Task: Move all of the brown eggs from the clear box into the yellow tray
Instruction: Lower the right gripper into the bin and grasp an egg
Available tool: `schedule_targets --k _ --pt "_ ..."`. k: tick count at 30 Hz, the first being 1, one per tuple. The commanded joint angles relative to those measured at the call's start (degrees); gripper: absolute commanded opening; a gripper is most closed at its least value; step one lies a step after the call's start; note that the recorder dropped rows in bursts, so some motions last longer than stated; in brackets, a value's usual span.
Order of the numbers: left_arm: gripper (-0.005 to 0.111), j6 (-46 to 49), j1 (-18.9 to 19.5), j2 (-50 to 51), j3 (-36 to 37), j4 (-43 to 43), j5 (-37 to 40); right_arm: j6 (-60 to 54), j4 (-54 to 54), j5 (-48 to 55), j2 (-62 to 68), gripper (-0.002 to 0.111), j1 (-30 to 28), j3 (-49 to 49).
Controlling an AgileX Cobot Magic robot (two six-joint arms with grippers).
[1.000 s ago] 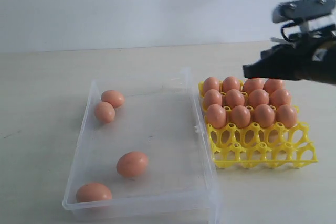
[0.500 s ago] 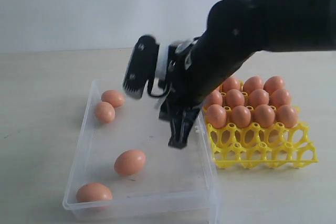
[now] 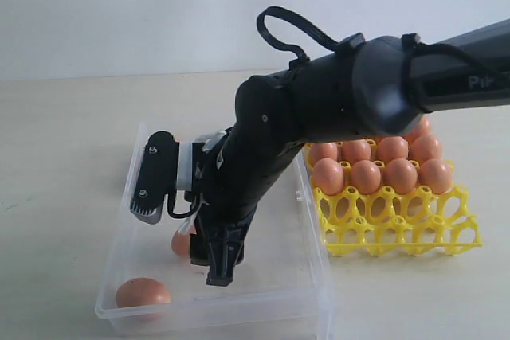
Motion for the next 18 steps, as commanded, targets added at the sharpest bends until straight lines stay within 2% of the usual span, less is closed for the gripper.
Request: schedule_targets --k 1,5,8,11,15,16,18 --pt "0.0 -0.02 -0.14 -0.32 -0.2 -0.25 -0.42 -0.65 0.41 -0.45 2.75 0.07 0.77 -3.8" --pt "0.0 -0.02 -0.14 -0.32 -0.2 -0.25 -0.42 -0.65 -0.18 0.03 6.11 0.07 0.93 -6.47" --pt "0.0 -0.02 -0.14 -0.32 -0.2 -0.25 -0.42 -0.55 -1.18 0.96 9.09 0.064 0.93 -8.87" --pt "0.0 -0.02 -0.14 -0.32 -0.2 -0.25 -0.42 -0.12 -1.71 1.08 11.11 0.043 0.93 -10.91" --pt "0.0 -0.02 -0.14 -0.32 -0.2 -0.25 -0.42 -0.12 -1.71 1.08 12.32 0.005 0.93 -13.09" --pt "0.0 -0.02 -0.14 -0.32 -0.2 -0.25 -0.42 -0.12 -1.71 0.92 12.32 0.0 0.93 -13.21" --pt "0.0 -0.02 -0.14 -0.32 -0.2 -0.25 -0.42 -0.12 -1.71 0.66 11.74 0.0 0.81 -13.08"
